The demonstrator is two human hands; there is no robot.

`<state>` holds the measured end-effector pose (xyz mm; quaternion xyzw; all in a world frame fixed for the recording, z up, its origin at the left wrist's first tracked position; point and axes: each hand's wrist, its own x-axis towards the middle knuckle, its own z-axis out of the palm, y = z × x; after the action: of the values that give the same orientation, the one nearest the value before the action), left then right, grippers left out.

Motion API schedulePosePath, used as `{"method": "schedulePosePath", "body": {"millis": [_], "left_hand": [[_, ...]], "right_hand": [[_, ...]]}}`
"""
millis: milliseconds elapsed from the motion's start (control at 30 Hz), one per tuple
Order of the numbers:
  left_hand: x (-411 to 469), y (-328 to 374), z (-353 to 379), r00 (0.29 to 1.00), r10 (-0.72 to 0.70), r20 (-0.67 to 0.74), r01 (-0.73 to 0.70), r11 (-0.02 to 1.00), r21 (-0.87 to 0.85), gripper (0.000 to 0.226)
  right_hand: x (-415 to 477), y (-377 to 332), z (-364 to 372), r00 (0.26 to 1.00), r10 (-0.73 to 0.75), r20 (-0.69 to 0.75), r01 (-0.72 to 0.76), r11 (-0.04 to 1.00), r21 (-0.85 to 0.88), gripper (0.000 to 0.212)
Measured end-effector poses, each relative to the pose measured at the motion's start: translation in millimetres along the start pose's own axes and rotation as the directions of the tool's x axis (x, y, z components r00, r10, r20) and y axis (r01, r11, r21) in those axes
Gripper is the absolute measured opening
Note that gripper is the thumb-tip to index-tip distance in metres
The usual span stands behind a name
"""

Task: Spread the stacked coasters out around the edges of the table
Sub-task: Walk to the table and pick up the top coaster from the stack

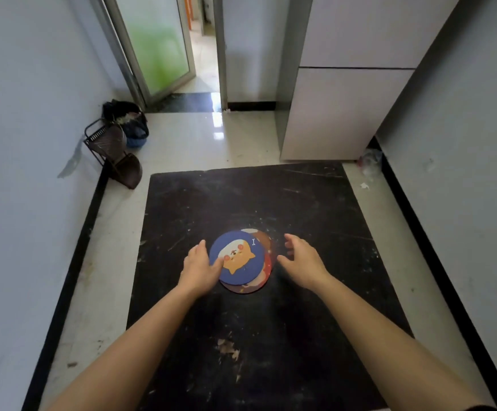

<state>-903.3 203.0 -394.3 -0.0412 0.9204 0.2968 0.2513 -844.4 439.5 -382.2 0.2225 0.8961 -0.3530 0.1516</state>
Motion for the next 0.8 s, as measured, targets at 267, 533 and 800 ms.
{"method": "schedulePosePath", "body": {"millis": [267, 533, 800], "left_hand": [[52.7, -26.8, 41.5, 0.970, -0.227, 0.089, 0.243, 0.917, -0.316, 0.075], [57.0, -22.2, 58.6, 0.911, -0.413, 0.013, 0.355, 0.766, -0.537, 0.032], [24.1, -17.0, 43.7, 0.916, -0.402, -0.001, 0.320, 0.731, -0.603, 0.015]], "right_hand": [[52.6, 16.5, 68.6, 0.968, 0.189, 0.164, -0.230, 0.929, 0.289, 0.059], [72.6, 28.1, 83.4, 0.960, 0.219, 0.177, -0.274, 0.870, 0.410, 0.048], [57.2, 20.5, 58.4, 0.960, 0.180, 0.217, -0.263, 0.846, 0.463, 0.015]]}}
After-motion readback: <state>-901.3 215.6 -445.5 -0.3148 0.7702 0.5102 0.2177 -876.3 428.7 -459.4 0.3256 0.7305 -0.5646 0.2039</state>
